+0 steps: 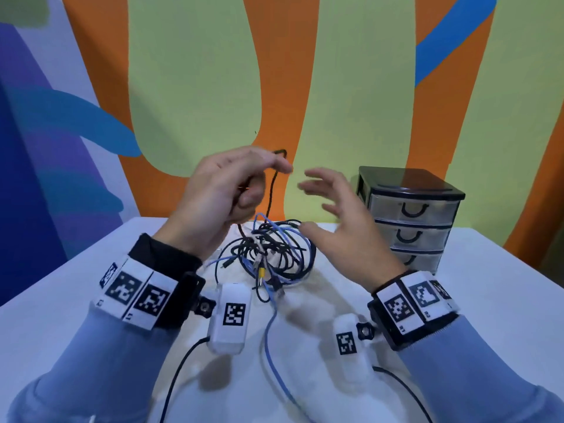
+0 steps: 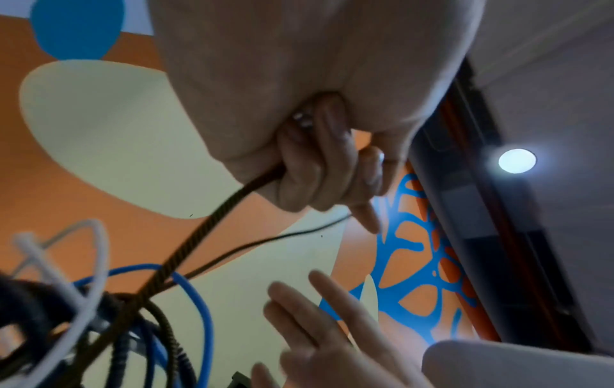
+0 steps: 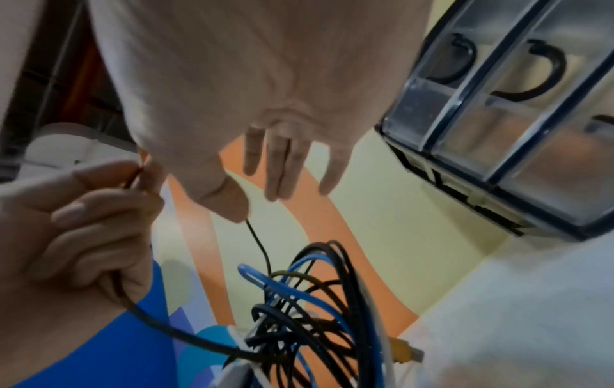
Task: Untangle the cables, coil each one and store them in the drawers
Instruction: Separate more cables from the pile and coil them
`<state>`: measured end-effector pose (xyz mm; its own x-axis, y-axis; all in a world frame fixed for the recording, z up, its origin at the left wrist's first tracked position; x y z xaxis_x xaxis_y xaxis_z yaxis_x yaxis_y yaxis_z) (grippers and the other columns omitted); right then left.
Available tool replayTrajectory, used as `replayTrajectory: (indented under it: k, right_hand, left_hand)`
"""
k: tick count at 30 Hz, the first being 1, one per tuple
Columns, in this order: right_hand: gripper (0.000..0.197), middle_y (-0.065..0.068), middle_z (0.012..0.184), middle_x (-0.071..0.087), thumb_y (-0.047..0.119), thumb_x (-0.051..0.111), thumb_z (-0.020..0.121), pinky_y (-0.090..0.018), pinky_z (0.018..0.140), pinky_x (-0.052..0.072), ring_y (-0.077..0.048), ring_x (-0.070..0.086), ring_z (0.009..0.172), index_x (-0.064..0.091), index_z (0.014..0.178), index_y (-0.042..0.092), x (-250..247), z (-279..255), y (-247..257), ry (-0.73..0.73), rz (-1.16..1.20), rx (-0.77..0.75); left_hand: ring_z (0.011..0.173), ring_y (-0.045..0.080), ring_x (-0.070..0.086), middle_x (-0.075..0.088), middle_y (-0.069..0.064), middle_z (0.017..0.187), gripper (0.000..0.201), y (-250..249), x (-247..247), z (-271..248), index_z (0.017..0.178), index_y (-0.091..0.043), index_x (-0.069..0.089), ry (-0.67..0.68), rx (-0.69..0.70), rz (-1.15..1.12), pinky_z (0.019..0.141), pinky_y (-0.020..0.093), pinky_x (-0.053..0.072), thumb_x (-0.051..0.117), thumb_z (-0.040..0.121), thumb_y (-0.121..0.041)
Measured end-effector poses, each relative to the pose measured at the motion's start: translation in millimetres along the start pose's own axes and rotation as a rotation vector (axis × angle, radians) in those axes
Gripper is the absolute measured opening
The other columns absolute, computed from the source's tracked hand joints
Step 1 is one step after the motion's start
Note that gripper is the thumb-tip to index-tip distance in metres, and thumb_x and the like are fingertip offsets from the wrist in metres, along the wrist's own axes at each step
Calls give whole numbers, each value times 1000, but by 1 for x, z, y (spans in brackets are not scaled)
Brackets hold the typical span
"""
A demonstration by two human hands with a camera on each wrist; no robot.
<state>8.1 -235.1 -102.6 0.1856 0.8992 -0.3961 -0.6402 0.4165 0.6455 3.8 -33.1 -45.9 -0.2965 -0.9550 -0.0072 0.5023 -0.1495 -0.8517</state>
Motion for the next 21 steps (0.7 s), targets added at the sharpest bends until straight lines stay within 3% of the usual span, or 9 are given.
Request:
replayTrajectory:
  k: [2,4,6,7,9,12,15,18,21]
  right_hand:
    - [78,18,144,58,19,75,96,-38,117,41,-1,50,140,30,160,30,12,0,3,134,137,14]
    - [69,5,139,65,20,72,100,-45,114,46,-11,58,134,35,158,22,21,0,2,216,208,56]
    - [28,-6,114,74,21,68,103,-54,103,52,-20,70,110,64,130,14,21,1,4,242,162,51]
    - [12,-4,99,76,22,66,104,-49,92,55,-19,70,96,72,112,16,21,1,5,248,139,69]
    - [14,4,80,70,25,64,105,-33,77,50,-13,66,81,77,100,25,18,0,2,246,93,111]
    - [12,5,82,68,25,64,103,-37,81,52,-15,66,84,76,101,29,11,2,-8,156,-55,111]
    - [13,9,82,72,27,65,103,-38,75,56,-10,66,80,78,104,30,3,7,-17,-96,-46,85]
    - [23,13,73,70,23,62,105,-20,68,45,-1,60,69,79,120,27,-6,7,-17,-266,-21,53]
    - [27,14,74,69,19,61,105,-21,63,42,-2,54,65,77,125,29,-12,6,-20,-249,-139,2]
  left_hand:
    - [47,11,18,25,4,59,25,-2,6,-5,93,-1,74,162,30,32,43,21,14,62,101,-21]
    - [48,10,22,34,-1,56,25,-4,10,-11,89,-4,77,309,49,44,45,21,17,63,100,-21]
    - [48,7,25,37,0,54,22,-6,15,-16,88,-9,79,407,75,37,47,22,18,65,101,-20]
    - [48,6,26,35,9,53,24,-8,16,-16,87,-11,79,408,100,12,47,22,18,62,99,-20]
    - [50,7,24,37,18,59,23,-16,13,-16,81,-14,78,304,169,-107,46,21,15,60,95,-19]
    - [50,10,20,33,0,62,24,-26,-5,-11,70,-13,65,3,218,-333,49,27,13,61,92,-22]
    - [50,14,15,18,1,67,31,-19,-28,-4,65,-15,50,-342,143,-356,53,32,14,52,96,-21]
    - [50,16,31,37,0,62,25,-2,-41,6,65,-15,59,-578,-26,-66,50,30,24,58,89,-18]
    - [79,17,61,66,-1,91,24,8,-45,8,102,-22,76,-626,-19,429,70,30,50,60,89,-10]
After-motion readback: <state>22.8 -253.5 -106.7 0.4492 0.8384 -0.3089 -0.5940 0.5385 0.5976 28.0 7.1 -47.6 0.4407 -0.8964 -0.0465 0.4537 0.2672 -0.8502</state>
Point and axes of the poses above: each hand's wrist, its own z-axis towards the middle knuckle, its own x-axis out of the palm, y = z × x, the point moved 1 cm from there along z, towards the middle knuckle
